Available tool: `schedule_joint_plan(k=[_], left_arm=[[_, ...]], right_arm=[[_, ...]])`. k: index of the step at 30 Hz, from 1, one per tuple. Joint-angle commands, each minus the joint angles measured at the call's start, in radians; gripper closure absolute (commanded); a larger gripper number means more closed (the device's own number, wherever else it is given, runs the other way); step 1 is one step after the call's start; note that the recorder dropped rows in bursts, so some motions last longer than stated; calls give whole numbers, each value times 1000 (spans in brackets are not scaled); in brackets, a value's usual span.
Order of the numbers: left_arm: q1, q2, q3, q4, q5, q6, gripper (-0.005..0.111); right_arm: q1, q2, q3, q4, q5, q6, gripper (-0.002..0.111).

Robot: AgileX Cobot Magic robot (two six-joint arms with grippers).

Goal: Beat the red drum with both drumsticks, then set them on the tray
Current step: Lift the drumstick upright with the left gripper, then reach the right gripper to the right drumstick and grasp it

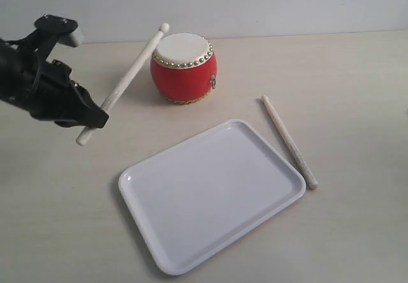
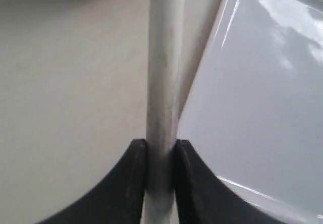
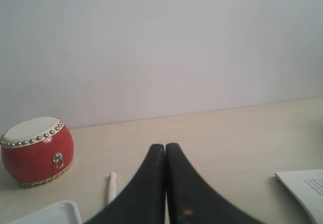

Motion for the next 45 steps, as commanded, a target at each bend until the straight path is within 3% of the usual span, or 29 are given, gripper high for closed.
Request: schedule_joint_plan(k=[1,4,11,13,19,26,28,34,38,39,43,45], left_arm=[[3,-128,161,-236,-156,65,107],[3,-199,196,-343,-182,144,107],[3,-255,208,-335,-181,147,107],[3,-255,211,-331,-177,147,107],[3,-253,224,-333,-175,135,107],[3,-249,224,-298,-173,68,107],[3,-249,224,-278,-171,45,107],[3,-249,224,-273,-168,26,107],[3,-249,224,-273,-170,26,107],[3,-249,224,-273,-172,28,107],[3,-249,224,-275,-179,28,107],[3,-249,224,-275,-179,28,107]], right_arm=[[-5,-7,5,-6,-4,0,108],[-5,-7,5,-6,-4,0,108],[-5,-7,5,-154,-90,-104,108],[-5,-7,5,-54,-136,-1,108],[-5,-7,5,376,-381,579,108],[-5,-7,5,437,-559,812,108],[-5,-7,-4,440,-561,782,108],[-5,266,-189,538,-342,438,108],[-5,619,-451,298,-47,172,108],[-5,786,-613,209,95,56,108],[-5,1092,-840,241,250,-110,108],[20,1338,-1049,252,659,-244,108]])
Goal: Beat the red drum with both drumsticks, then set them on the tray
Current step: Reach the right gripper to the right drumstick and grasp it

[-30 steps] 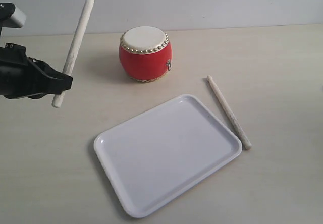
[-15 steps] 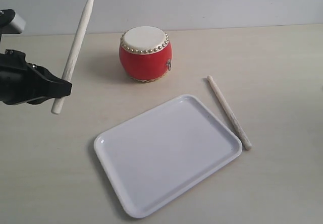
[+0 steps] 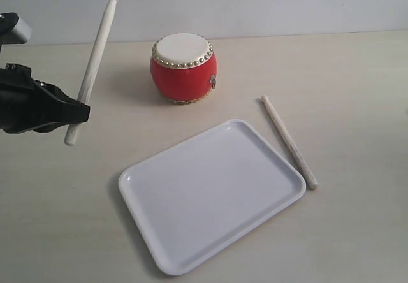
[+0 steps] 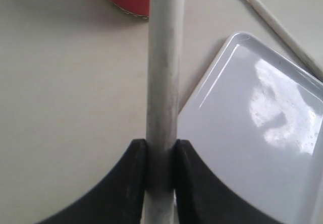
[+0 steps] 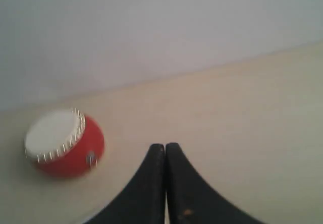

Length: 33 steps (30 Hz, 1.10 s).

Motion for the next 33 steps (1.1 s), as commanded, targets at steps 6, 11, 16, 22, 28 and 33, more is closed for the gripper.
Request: schedule_joint_plan(k=[6,11,16,22,28,33], left_arm=[[1,-1,3,0,-1,-2,107],[1,-1,3,0,-1,-2,107],[1,-1,3,0,2,-2,107],[1,-1,3,19,6,-2,107],[1,-1,3,19,6,-2,107],[1,-1,3,23,6,-2,107]], right_arm=[[272,619,-307,-380,579,34,108],[279,712,-307,-366,594,66,108],[279,776,-305,-309,498,97,96],[279,787,-305,-318,403,109,76],[279,836,-305,-352,396,138,75],[279,867,-305,-352,383,144,75]])
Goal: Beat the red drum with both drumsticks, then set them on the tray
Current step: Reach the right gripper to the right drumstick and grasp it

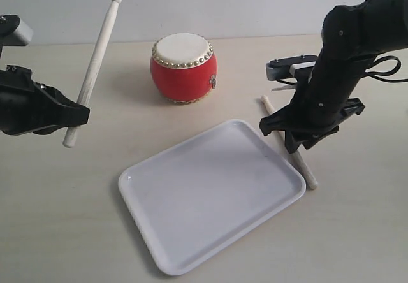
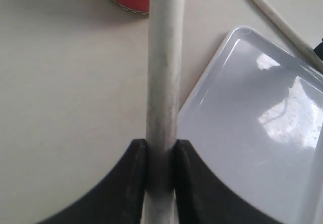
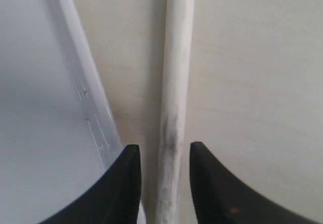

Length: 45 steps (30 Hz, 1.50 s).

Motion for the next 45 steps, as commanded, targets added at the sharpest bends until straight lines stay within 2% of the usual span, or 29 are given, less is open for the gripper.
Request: schedule_joint_plan(k=[1,9,14,38,45], left_arm=[[1,-1,1,2,2,-2,107],[1,-1,1,5,2,-2,107],[1,-1,1,5,2,-2,107],[1,-1,1,4,0,-2,107],[1,-1,1,4,0,-2,107]], right_arm=[[4,19,-4,-13,-22,5,75],[4,52,-4,-21,-28,16,75],[4,54,-4,-122,-26,100,75],[4,79,-4,-110,19,100,75],[4,87,-4,-110,22,100,82]])
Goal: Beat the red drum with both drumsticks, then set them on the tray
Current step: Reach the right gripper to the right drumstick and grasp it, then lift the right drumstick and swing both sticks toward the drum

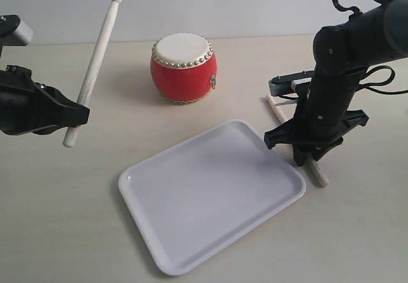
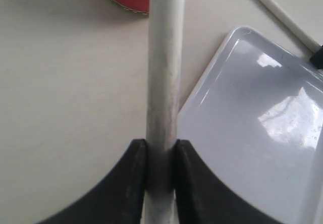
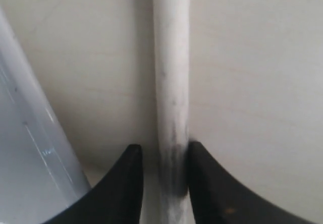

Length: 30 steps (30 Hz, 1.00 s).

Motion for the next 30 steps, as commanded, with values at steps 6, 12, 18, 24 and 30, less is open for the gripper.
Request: schedule_joint_plan(k=[6,12,18,24,30], left_arm=[[1,-1,1,2,-4,0,107],[1,-1,0,5,-2,-2,107],[1,46,-122,298,125,-259,107],[1,283,-420,630,440,-563,107],[-8,448,-549,640,516,-627,107]], right_arm=[[4,15,-2,-14,18,1,103],[4,-29,-2,-84,87,1,108],[4,-202,-2,-243,188,-19,108],[4,-314,-88,-107,264,-128,108],[4,-225,-243,29,309,-156,108]])
